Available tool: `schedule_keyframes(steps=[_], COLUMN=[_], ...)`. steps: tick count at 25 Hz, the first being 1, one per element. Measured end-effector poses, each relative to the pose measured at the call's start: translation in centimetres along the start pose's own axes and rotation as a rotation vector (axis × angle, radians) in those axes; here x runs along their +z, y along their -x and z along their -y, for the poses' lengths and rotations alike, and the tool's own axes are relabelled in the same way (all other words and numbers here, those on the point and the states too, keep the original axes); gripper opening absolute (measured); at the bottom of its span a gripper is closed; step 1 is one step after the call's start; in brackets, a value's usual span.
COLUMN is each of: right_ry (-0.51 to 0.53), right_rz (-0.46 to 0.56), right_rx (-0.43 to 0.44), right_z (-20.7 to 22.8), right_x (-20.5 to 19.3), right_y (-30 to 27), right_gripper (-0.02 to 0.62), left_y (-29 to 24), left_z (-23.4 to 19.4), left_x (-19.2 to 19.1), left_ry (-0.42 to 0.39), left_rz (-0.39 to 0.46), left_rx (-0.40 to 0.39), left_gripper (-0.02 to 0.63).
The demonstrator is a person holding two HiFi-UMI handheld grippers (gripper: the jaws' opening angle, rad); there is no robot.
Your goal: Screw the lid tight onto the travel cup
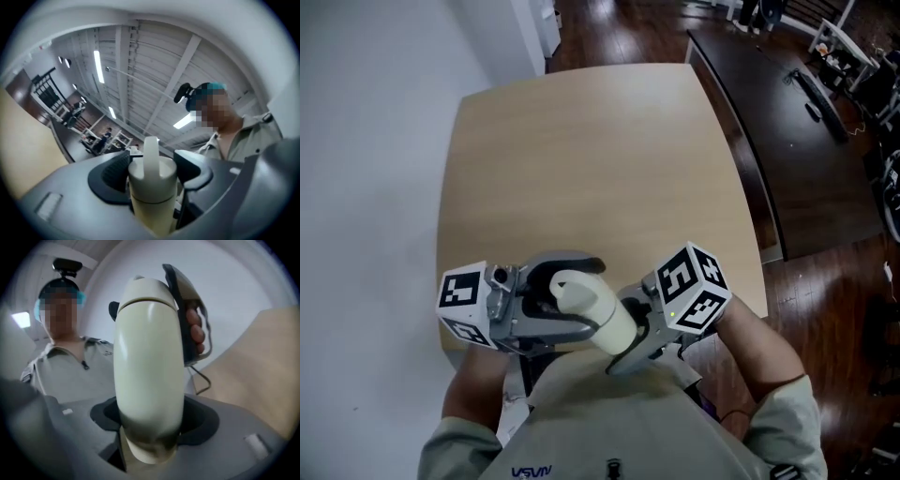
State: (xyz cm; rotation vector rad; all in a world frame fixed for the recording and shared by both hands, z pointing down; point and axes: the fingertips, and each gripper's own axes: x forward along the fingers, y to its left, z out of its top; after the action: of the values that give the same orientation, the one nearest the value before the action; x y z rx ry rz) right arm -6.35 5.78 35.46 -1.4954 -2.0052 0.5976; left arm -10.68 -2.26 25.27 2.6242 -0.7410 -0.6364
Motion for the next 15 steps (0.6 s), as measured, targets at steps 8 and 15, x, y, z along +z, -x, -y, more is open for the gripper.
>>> schedule_keyframes(steps=[8,15], right_ry=[0.023,0.002], right_rz=[0.057,0.101], right_rx=[0.236,0.074], right_z=[-2.6,0.0], right_x=[1.9,2.1], right_y=[-2.5,-1.9], right_gripper=[0.307,0.307], left_y=[0.3,0.8], left_z=[1.9,0.3], left_x=[1.0,1.0], left_ry=[0.120,0.092], left_rz=[-0.015,0.000], left_rx=[-0.363,-0.282], left_gripper=[0.302,0.304])
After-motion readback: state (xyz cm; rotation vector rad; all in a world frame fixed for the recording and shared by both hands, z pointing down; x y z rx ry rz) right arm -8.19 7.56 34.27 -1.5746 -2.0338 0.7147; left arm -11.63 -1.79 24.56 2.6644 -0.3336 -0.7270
